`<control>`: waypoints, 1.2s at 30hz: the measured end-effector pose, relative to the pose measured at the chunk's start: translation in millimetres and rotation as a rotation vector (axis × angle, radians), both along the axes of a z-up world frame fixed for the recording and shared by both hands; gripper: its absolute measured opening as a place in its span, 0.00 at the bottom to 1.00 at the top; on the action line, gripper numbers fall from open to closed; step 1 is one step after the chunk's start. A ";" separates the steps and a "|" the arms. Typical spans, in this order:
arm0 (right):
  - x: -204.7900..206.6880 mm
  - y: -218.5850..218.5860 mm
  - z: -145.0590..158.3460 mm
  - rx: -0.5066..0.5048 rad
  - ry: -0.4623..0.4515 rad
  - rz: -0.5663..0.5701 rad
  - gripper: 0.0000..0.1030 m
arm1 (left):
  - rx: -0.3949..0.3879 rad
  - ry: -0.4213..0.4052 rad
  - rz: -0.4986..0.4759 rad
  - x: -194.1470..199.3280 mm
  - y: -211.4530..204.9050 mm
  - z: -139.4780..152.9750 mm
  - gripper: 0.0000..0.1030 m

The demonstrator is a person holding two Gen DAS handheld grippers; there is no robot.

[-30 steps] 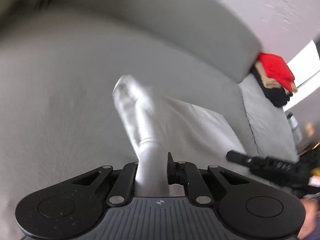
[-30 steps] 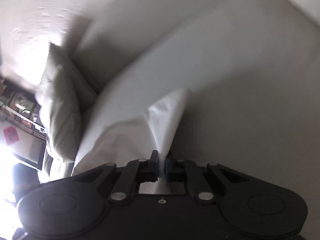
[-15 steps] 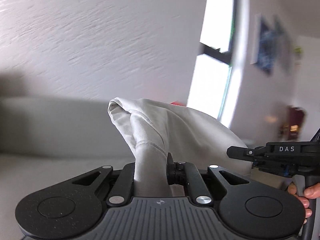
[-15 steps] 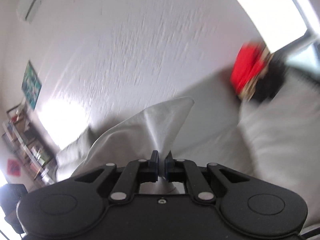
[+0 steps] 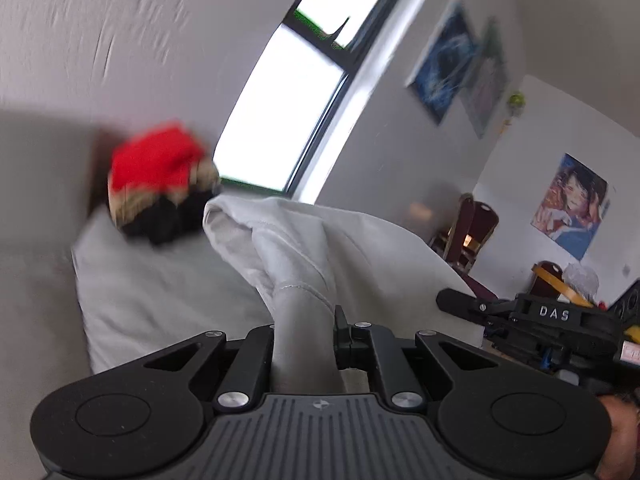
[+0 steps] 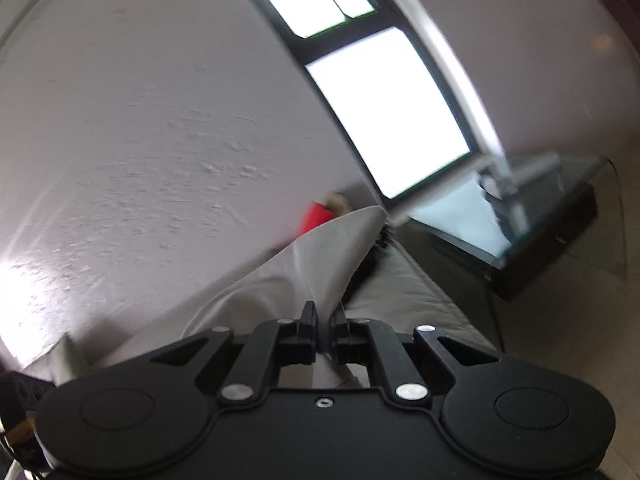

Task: Fold clothes
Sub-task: 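Lift and fold the held shirt edge over onto the shirt with both grippers, then open both grippers and pull them back from the folded shirt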

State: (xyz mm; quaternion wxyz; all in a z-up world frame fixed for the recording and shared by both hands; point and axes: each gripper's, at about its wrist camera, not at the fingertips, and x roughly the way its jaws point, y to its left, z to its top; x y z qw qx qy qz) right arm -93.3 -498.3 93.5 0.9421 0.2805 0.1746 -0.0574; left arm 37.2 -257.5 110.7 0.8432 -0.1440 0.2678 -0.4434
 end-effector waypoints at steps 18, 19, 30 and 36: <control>31.8 -5.5 -88.4 -0.199 0.307 0.012 0.17 | 0.432 0.016 0.072 48.1 -39.8 -118.3 0.18; 31.9 -0.9 -91.4 -0.212 0.334 0.025 0.17 | 0.481 0.036 0.065 46.0 -46.3 -125.8 0.17; 15.3 48.8 -79.8 -0.275 0.532 0.123 0.28 | 0.747 0.157 0.076 -15.5 -39.6 -119.0 0.37; -10.5 75.5 -30.6 -0.228 0.538 0.135 0.75 | 0.692 0.132 0.105 -51.3 -13.9 -67.7 0.71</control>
